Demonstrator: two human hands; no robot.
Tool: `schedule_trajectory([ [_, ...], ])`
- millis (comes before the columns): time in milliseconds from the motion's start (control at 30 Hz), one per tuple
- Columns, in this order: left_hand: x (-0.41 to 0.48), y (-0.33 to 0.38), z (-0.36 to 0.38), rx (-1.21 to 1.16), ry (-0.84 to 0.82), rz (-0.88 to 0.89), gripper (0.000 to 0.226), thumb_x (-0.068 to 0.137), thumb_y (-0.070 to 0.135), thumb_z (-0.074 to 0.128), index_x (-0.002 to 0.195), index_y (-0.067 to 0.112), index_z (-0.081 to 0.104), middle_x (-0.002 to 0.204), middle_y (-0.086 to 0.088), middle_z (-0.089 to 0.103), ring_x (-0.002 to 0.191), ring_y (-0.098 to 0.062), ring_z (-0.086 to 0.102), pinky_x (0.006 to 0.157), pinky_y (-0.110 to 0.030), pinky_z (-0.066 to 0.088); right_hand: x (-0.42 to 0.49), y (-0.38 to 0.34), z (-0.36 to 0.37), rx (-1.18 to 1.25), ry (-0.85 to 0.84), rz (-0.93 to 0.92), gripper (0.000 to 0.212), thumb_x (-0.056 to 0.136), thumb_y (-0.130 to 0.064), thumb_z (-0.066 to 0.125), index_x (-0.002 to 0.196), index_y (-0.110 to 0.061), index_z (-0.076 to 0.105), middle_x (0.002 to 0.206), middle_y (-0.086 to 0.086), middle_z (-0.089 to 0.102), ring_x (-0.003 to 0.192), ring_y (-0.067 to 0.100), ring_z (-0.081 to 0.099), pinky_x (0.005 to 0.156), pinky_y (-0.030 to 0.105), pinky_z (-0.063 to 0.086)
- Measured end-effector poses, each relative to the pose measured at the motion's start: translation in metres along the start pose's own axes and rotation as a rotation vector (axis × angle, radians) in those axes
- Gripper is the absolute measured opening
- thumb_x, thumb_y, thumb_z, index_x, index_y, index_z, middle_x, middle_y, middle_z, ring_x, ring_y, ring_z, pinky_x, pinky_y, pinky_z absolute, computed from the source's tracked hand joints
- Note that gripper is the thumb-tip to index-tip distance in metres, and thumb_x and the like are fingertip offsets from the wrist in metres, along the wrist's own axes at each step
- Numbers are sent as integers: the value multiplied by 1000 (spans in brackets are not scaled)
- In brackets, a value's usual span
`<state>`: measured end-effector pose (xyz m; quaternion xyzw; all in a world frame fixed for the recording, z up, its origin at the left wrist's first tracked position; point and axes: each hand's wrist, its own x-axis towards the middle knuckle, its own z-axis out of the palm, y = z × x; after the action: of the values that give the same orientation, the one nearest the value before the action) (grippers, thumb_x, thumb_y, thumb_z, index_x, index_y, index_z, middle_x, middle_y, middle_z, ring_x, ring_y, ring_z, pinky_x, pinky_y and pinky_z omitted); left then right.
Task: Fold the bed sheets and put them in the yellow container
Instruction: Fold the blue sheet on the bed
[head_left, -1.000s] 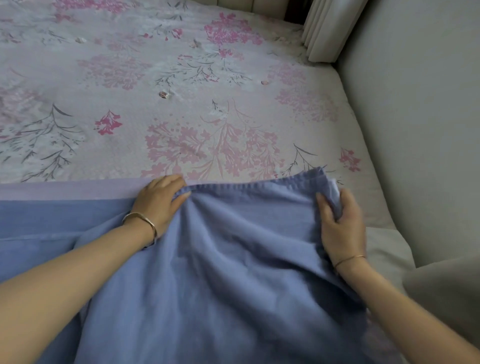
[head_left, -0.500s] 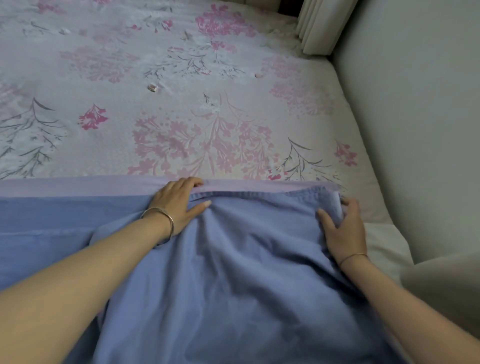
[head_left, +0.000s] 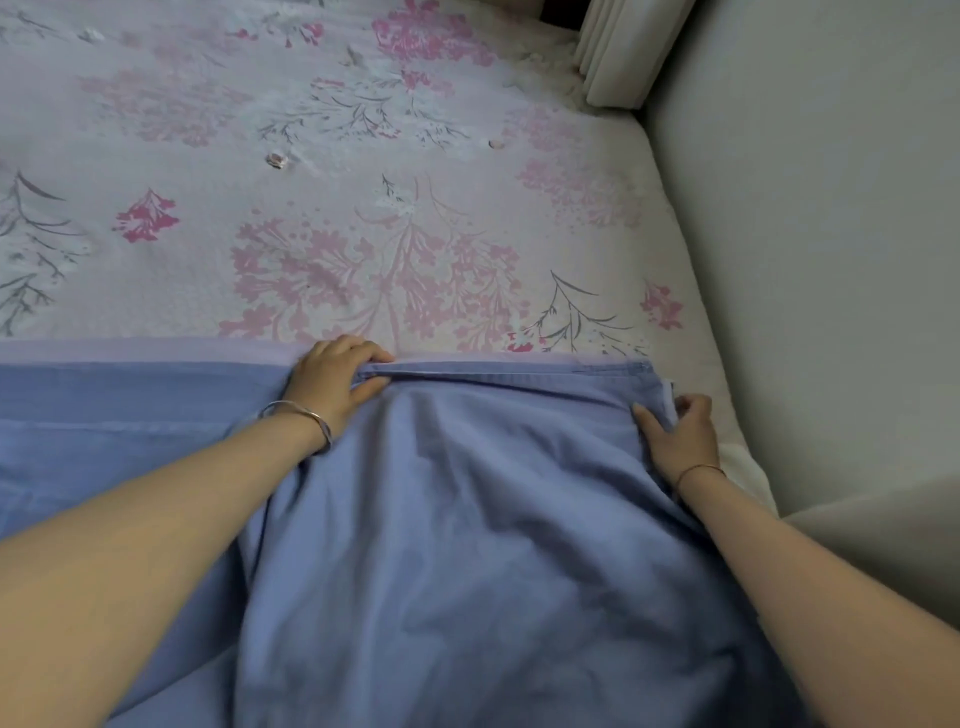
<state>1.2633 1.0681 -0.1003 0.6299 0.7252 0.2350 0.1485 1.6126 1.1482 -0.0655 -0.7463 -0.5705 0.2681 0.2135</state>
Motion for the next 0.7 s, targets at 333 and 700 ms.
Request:
schedule_trajectory([
  [333, -114, 61, -66, 152, -240, -183, 92, 59, 82, -3, 144, 46, -6, 158, 12, -1, 146, -19, -2, 115, -44, -3, -72, 15, -89, 30, -634, 353, 65, 62, -55, 76, 106, -8, 67, 99, 8, 72, 94, 25, 67, 87, 35, 53],
  [700, -159, 30, -2, 401, -452, -290, 63, 90, 66, 15, 138, 48, -22, 152, 13, -28, 141, -20, -26, 111, -55, -10, -113, 35, -50, 129, -221, 366, 61, 85, -32, 68, 128, 7, 49, 133, 21, 52, 123, 33, 49, 97, 30, 38],
])
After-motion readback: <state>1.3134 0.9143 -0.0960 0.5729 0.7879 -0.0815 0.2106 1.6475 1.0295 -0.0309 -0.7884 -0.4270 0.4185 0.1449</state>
